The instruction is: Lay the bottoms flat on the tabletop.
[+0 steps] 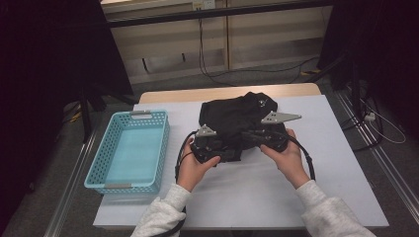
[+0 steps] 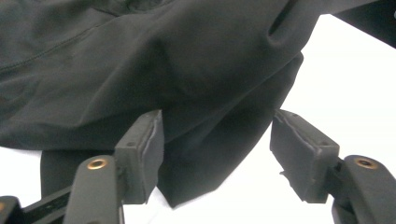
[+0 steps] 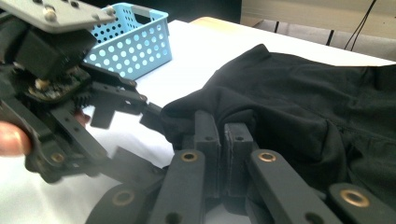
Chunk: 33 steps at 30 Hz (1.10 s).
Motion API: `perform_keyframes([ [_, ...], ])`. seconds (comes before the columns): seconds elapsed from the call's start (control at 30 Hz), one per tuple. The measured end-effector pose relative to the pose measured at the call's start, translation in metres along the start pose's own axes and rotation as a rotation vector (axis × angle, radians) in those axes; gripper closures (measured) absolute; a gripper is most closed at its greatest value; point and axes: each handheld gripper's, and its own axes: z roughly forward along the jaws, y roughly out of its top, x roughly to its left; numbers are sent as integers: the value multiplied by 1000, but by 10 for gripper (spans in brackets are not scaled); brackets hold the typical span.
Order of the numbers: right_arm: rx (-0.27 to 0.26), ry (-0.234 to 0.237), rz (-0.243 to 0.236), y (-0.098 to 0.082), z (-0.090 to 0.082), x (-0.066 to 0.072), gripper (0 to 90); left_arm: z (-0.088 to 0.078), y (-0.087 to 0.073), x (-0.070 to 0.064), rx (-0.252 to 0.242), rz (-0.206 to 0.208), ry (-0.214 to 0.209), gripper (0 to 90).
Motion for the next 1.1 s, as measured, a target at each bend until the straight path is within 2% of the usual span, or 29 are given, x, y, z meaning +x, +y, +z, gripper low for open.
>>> perform_keyframes([
  [0.03,-1,-1,-1,0,0,0,872,2,-1,-1,3,6,2,371],
  [0.1,8,-18,-17,-1,2,1,871,7,-3,-2,13,9,-7,460],
  [0.27,15,-19,-8,-4,3,0,866,20,-10,-3,34,33,8,552],
  [0.3,15,-22,-8,-4,3,0,865,22,-12,-4,49,25,3,610],
  [0.43,29,-29,-14,-6,5,-1,861,30,-15,-5,65,22,7,698],
  [0.57,38,-32,-7,-9,7,-4,850,30,-16,-6,91,-7,-5,852],
  [0.6,43,-37,-10,-10,7,-5,843,27,-14,-6,95,-24,-10,890],
  [0.67,55,-49,-16,-12,8,-7,822,20,-9,-6,82,-44,-17,900],
  [0.73,60,-51,-19,-15,8,-11,794,5,-1,-2,49,-58,-16,900],
  [0.87,78,-66,-7,-19,7,-17,696,-21,7,10,-7,-117,6,900],
  [0.97,81,-87,-7,-19,4,-20,582,-34,8,21,-38,-160,24,900],
  [1.1,69,-125,9,-19,-2,-28,520,-46,8,30,-59,-184,45,900],
])
